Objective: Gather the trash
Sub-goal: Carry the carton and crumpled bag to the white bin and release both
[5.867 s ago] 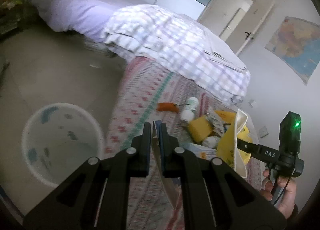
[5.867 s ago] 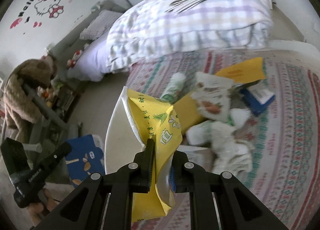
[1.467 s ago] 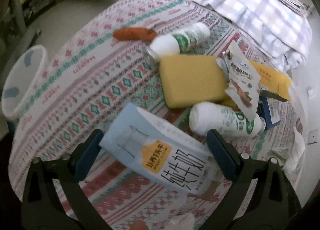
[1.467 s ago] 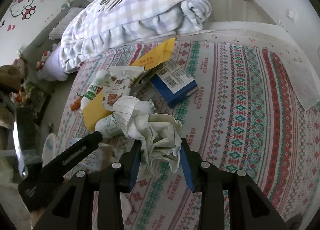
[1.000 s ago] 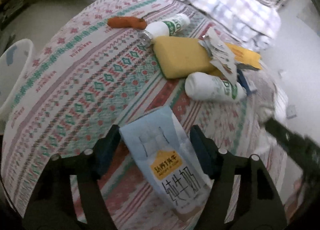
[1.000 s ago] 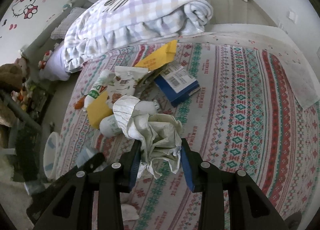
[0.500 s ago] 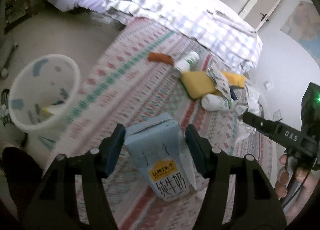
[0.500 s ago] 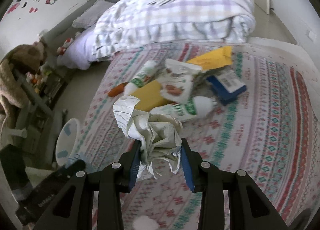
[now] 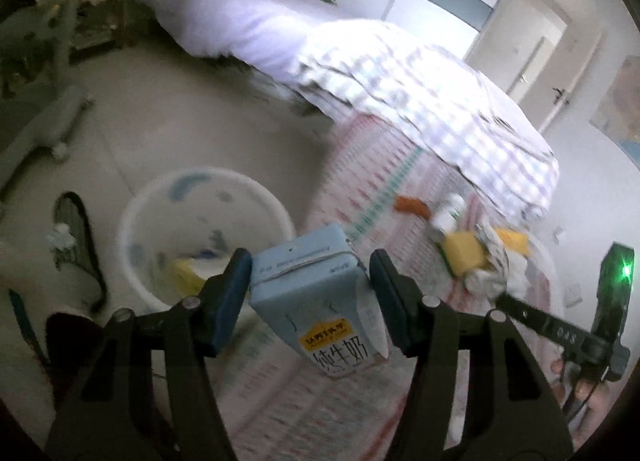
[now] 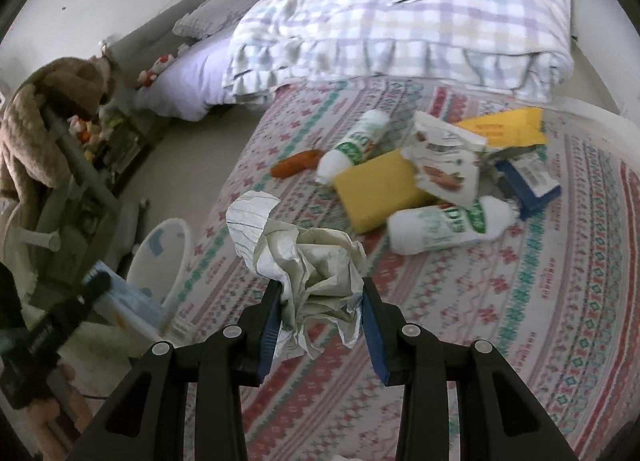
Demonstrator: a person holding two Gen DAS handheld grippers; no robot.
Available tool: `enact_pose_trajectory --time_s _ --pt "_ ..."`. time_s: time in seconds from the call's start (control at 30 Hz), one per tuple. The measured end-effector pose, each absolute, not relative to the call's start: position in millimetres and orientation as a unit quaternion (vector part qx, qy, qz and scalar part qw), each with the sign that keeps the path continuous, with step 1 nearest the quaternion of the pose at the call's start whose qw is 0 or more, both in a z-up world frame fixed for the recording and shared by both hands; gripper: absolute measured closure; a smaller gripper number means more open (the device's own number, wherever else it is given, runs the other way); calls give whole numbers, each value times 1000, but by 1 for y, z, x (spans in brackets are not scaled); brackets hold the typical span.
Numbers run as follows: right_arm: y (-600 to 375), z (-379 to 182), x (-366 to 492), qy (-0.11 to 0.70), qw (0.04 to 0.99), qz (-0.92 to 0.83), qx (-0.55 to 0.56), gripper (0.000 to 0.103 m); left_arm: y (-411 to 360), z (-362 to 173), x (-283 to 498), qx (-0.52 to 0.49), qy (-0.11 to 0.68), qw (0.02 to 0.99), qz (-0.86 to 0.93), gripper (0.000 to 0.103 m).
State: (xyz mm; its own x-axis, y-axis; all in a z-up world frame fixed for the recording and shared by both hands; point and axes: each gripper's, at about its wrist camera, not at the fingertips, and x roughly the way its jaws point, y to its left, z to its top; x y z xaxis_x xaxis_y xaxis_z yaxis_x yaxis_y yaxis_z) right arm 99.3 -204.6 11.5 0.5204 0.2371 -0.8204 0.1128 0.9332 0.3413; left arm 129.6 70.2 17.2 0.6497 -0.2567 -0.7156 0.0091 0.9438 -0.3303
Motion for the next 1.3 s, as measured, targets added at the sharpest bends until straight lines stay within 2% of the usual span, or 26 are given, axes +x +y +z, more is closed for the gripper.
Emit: enact_pose_trajectory --time_s 0.3,0.47,0.5,0.53,0.6,0.7,0.8,1.3 --pt "-176 2 111 494 855 52 150 64 127 19 156 -128 355 926 20 41" --pt "-165 0 117 488 858 64 145 64 140 4 175 -112 356 927 38 40" --pt "-163 1 118 487 859 67 144 64 142 -1 177 -110 364 924 41 37" --pt "-159 1 119 485 859 71 144 64 144 -5 180 -112 377 918 41 28" --pt "-152 2 122 485 859 78 143 63 150 -11 179 -122 395 909 48 16" --pt "-139 2 127 487 857 92 141 63 155 -16 173 -122 414 900 54 13" --pt "-120 1 136 493 853 105 136 63 160 -22 163 -110 429 894 61 5" --pt "-29 -16 186 508 837 148 142 62 186 -28 126 -78 452 886 71 3"
